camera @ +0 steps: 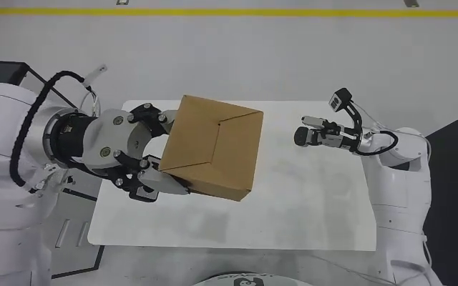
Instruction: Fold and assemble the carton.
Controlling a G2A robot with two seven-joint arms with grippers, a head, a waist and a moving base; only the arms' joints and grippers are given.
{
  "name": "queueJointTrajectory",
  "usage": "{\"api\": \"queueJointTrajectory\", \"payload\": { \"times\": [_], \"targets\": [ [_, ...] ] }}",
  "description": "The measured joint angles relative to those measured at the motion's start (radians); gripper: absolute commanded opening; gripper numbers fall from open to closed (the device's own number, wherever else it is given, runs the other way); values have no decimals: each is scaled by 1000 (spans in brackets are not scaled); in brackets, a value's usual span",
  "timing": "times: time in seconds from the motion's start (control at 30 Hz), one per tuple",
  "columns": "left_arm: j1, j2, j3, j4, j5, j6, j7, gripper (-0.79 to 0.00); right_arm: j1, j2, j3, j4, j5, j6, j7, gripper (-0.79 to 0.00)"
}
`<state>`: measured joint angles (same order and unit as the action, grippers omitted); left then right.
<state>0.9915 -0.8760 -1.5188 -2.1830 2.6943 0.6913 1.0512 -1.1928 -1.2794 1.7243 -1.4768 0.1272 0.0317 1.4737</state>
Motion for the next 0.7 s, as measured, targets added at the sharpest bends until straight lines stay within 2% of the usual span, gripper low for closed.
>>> {"api": "queueJointTrajectory", "payload": {
  "times": [0.13,0.27,0.37,0.53,0.7],
  "targets": [
    [24,3,8,10,-39,-86,4,-785,0,0,0,0,0,0,0,0],
    [76,13,11,30,-97,-332,28,-785,0,0,0,0,0,0,0,0],
    [132,12,7,31,-178,-443,-19,-785,0,0,0,0,0,0,0,0],
    [210,10,-5,7,-303,-519,-82,-785,0,0,0,0,0,0,0,0],
    [217,10,-8,2,-305,-529,-84,-785,0,0,0,0,0,0,0,0]
  ]
}}
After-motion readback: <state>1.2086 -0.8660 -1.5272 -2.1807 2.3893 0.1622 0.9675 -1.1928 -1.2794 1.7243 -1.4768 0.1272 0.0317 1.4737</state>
